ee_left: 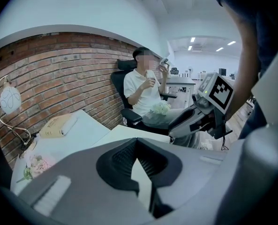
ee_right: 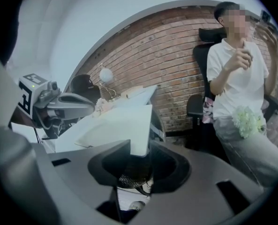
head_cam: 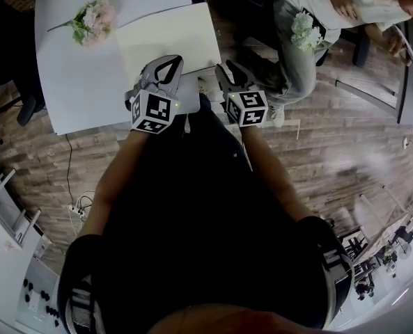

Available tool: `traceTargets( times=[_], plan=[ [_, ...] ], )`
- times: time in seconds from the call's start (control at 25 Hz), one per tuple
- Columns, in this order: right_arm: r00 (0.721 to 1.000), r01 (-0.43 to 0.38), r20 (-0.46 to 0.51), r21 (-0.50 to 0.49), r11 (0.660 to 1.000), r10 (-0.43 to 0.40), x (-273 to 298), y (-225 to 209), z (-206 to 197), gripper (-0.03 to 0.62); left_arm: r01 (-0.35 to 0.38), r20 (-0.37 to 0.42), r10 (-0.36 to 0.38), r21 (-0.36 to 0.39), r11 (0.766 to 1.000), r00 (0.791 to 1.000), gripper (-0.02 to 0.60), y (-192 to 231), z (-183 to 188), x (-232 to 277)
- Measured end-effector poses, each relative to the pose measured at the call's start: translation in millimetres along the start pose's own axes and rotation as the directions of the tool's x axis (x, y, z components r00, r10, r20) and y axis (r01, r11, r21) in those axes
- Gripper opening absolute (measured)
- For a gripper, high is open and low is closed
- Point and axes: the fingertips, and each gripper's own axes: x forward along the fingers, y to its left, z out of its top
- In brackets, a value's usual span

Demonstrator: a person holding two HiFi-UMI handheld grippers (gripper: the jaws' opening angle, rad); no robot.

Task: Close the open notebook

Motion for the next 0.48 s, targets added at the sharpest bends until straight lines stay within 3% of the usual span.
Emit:
traceTargets(
  times=[0.24, 0.48],
  plan=[
    [0.999, -0.033, -0.018, 0.074, 0.997, 0.034, 8.1, -4.3, -8.2, 0.106, -0.022, -0.011, 0.022, -0.01, 1.0, 1.0, 0.006, 7.8, -1.9, 1.4],
    [0.997, -0.072, -0.01, 0.208, 0.975, 0.076, 15.7, -8.3, -15.1, 0.123, -0.035, -0.027, 0.034, -0.02, 0.999, 0.999, 0.006, 11.7, -6.5, -0.2]
  ],
)
